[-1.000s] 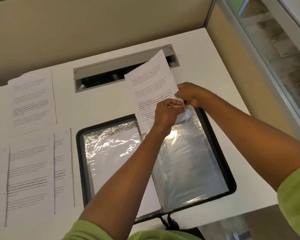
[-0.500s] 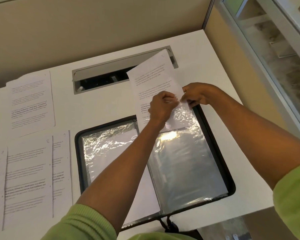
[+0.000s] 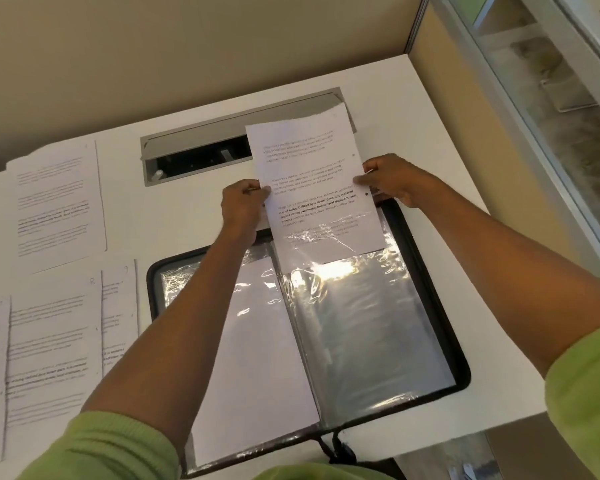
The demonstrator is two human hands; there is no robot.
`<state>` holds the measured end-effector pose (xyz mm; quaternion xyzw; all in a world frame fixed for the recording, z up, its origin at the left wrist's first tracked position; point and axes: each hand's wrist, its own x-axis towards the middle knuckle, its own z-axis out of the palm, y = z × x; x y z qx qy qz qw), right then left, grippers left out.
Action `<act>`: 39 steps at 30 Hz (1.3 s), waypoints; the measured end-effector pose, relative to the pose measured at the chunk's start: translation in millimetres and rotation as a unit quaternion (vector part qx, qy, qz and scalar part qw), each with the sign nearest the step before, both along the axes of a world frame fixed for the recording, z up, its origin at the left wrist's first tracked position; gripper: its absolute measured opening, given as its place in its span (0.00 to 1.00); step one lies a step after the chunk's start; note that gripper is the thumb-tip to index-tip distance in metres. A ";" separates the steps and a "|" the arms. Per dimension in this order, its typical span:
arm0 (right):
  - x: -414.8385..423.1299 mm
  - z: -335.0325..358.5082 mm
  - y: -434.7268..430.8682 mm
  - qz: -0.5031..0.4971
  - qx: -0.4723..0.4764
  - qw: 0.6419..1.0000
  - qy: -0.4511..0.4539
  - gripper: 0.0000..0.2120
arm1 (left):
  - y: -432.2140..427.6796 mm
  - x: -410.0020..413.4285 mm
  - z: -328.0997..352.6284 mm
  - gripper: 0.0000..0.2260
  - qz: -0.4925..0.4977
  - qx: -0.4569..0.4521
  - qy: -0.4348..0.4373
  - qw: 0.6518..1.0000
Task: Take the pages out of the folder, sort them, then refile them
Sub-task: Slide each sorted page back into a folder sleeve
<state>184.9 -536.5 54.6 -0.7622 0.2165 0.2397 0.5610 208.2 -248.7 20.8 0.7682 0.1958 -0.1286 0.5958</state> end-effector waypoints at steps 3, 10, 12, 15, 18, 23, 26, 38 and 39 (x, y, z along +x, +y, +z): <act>1.6 -4.4 0.4 -0.016 -0.033 0.999 -0.038 0.12 | 8.3 -4.6 -1.8 0.06 -0.037 0.007 0.016 0.999; -2.6 -5.7 -14.3 0.143 -0.127 0.980 0.061 0.12 | 29.6 -17.9 -4.9 0.09 -0.140 0.021 0.068 0.988; -2.1 -6.1 -15.2 0.156 -0.138 0.975 0.075 0.12 | 30.0 -17.2 -2.3 0.09 -0.172 0.034 0.077 0.981; 0.7 -6.2 -6.7 0.073 -0.088 0.993 0.021 0.14 | 26.3 -11.0 2.8 0.08 -0.149 -0.001 0.062 0.987; 3.8 -8.1 4.0 -0.014 -0.035 0.999 -0.038 0.16 | 19.7 -2.2 3.6 0.09 -0.096 -0.002 0.019 0.995; -2.4 -4.6 10.1 -0.040 -0.043 0.996 -0.061 0.06 | 18.8 -4.8 -1.1 0.07 -0.085 0.003 0.017 0.996; -10.0 -4.3 7.0 -0.010 -0.058 0.997 -0.052 0.06 | 23.1 -11.8 -5.6 0.07 -0.099 0.001 0.029 0.995; -12.2 1.3 14.0 0.000 -0.071 0.994 -0.088 0.09 | 23.7 -11.2 0.7 0.05 -0.146 0.075 -0.007 0.986; -12.1 1.6 14.3 0.001 -0.075 0.993 -0.095 0.09 | 23.2 -11.5 0.4 0.05 -0.144 0.084 -0.007 0.986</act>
